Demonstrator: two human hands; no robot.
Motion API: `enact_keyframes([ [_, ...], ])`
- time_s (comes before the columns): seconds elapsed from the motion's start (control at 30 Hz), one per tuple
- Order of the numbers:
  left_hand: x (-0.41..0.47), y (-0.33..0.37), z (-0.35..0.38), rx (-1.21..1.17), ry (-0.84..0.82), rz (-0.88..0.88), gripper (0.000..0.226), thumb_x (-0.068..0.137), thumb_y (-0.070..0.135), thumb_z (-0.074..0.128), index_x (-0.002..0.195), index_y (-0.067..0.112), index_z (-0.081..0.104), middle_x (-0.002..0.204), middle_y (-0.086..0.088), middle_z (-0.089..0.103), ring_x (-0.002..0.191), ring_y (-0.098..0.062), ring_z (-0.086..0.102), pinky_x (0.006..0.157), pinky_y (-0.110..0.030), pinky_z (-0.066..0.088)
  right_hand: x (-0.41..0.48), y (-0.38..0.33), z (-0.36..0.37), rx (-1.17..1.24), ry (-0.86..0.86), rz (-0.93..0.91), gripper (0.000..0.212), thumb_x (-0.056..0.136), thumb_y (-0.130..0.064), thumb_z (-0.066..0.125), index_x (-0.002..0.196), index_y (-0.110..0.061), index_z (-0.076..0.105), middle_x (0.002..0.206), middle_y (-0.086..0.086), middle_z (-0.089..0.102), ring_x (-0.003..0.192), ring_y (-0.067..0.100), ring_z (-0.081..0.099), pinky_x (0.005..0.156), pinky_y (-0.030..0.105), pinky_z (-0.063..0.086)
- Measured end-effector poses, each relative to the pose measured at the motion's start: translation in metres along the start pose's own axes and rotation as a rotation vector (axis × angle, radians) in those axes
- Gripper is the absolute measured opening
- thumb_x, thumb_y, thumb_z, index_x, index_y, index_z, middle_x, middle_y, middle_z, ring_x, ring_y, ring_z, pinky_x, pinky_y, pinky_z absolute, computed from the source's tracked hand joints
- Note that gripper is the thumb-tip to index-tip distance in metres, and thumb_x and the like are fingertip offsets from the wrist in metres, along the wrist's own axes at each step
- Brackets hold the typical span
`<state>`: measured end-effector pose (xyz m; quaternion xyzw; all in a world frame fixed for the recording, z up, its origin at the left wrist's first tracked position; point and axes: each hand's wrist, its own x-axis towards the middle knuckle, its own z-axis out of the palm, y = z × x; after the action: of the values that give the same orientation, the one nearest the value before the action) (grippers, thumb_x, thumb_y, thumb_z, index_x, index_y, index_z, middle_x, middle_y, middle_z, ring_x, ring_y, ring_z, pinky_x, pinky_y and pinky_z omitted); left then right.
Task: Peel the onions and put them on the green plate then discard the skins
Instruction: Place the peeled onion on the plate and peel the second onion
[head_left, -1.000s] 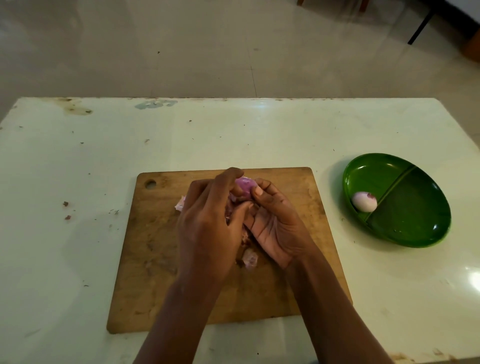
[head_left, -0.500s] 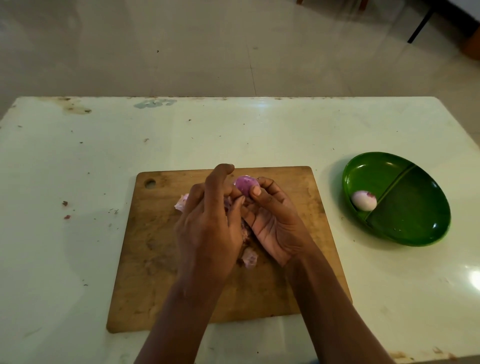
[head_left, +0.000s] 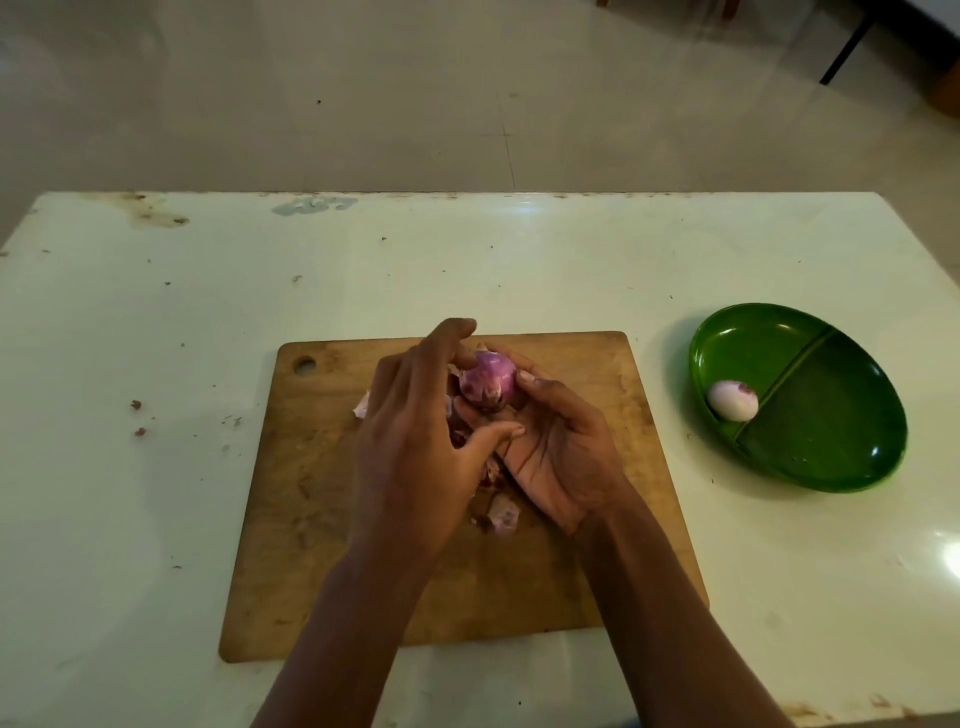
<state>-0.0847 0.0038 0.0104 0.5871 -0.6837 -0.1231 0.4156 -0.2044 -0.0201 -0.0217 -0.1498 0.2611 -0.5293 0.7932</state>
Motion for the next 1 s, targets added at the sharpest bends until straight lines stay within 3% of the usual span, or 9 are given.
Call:
enact_keyframes([
  [0.1, 0.0001, -0.0016, 0.0019, 0.063, 0.01, 0.048, 0.087, 0.056, 0.017, 0.089, 0.127, 0.021, 0.039, 0.108, -0.006, 0.06, 0.102, -0.012, 0.047, 0.074, -0.024, 0.047, 0.0007, 0.0005, -0.0018, -0.027, -0.058, -0.001, 0.045, 0.077, -0.013, 0.072, 0.118, 0.002, 0.062, 0.122, 0.025, 0.061, 0.109, 0.035, 0.063, 0.091, 0.039, 0.054],
  [0.17, 0.0004, -0.004, 0.0025, 0.079, 0.011, 0.059, 0.086, 0.058, 0.014, 0.089, 0.127, 0.021, 0.038, 0.105, -0.006, 0.061, 0.102, -0.012, 0.044, 0.074, -0.026, 0.047, 0.0017, 0.0004, -0.0042, -0.028, -0.082, -0.002, 0.058, 0.069, -0.017, 0.083, 0.119, 0.002, 0.061, 0.123, 0.026, 0.06, 0.108, 0.034, 0.063, 0.092, 0.039, 0.052],
  [0.4, 0.0005, -0.0094, 0.0052, 0.063, 0.024, 0.012, 0.085, 0.059, 0.008, 0.088, 0.125, 0.025, 0.038, 0.102, -0.01, 0.061, 0.097, 0.0, 0.041, 0.069, -0.035, 0.056, 0.0023, 0.0006, -0.0038, -0.023, -0.077, 0.015, 0.065, 0.061, -0.017, 0.089, 0.118, 0.001, 0.063, 0.121, 0.025, 0.061, 0.1, 0.031, 0.066, 0.082, 0.033, 0.058],
  [0.53, -0.0004, -0.0083, 0.0074, 0.075, 0.037, -0.026, 0.082, 0.057, 0.006, 0.088, 0.12, 0.026, 0.04, 0.099, -0.012, 0.061, 0.091, -0.012, 0.05, 0.065, -0.029, 0.053, 0.002, 0.001, -0.0033, -0.046, -0.066, 0.027, 0.063, 0.064, -0.015, 0.085, 0.12, 0.002, 0.061, 0.122, 0.025, 0.061, 0.102, 0.032, 0.066, 0.084, 0.035, 0.058],
  [0.63, 0.0013, -0.0087, 0.0076, 0.065, 0.045, -0.061, 0.08, 0.057, 0.008, 0.088, 0.118, 0.028, 0.04, 0.097, -0.006, 0.06, 0.086, -0.012, 0.053, 0.065, -0.032, 0.056, 0.0018, 0.001, -0.0032, -0.06, -0.049, 0.036, 0.056, 0.065, -0.014, 0.08, 0.117, 0.001, 0.063, 0.118, 0.024, 0.063, 0.098, 0.031, 0.067, 0.082, 0.034, 0.058],
  [0.77, -0.0022, -0.0083, 0.0081, 0.083, 0.036, -0.015, 0.068, 0.062, 0.01, 0.084, 0.113, 0.025, 0.042, 0.081, -0.002, 0.059, 0.077, -0.016, 0.058, 0.057, -0.028, 0.05, 0.0025, 0.0015, -0.0043, -0.004, -0.058, 0.044, 0.064, 0.059, -0.016, 0.09, 0.114, 0.001, 0.064, 0.114, 0.026, 0.063, 0.092, 0.028, 0.067, 0.078, 0.032, 0.059],
  [0.83, -0.0044, -0.0091, 0.007, 0.074, 0.055, -0.019, 0.068, 0.061, 0.009, 0.084, 0.114, 0.023, 0.043, 0.077, -0.003, 0.059, 0.075, -0.018, 0.058, 0.057, -0.033, 0.053, 0.0033, 0.0022, -0.0039, -0.017, -0.061, 0.046, 0.062, 0.059, -0.016, 0.09, 0.114, 0.001, 0.065, 0.114, 0.027, 0.063, 0.093, 0.029, 0.067, 0.077, 0.032, 0.059],
  [0.9, -0.0048, -0.0082, 0.0054, 0.065, 0.084, -0.035, 0.074, 0.059, 0.007, 0.085, 0.117, 0.022, 0.042, 0.084, -0.007, 0.06, 0.08, -0.022, 0.06, 0.06, -0.039, 0.057, 0.0039, 0.0026, -0.0035, -0.023, -0.065, 0.045, 0.062, 0.06, -0.015, 0.089, 0.115, 0.001, 0.065, 0.117, 0.028, 0.062, 0.095, 0.03, 0.068, 0.077, 0.032, 0.059],
  [1.0, -0.0043, -0.0056, 0.0052, 0.086, 0.117, -0.003, 0.084, 0.054, 0.006, 0.088, 0.123, 0.019, 0.041, 0.098, -0.011, 0.06, 0.095, -0.022, 0.056, 0.064, -0.034, 0.057, 0.004, 0.0026, -0.0044, -0.036, -0.053, 0.038, 0.069, 0.059, -0.015, 0.089, 0.12, 0.003, 0.061, 0.122, 0.028, 0.06, 0.099, 0.032, 0.067, 0.076, 0.032, 0.059],
])
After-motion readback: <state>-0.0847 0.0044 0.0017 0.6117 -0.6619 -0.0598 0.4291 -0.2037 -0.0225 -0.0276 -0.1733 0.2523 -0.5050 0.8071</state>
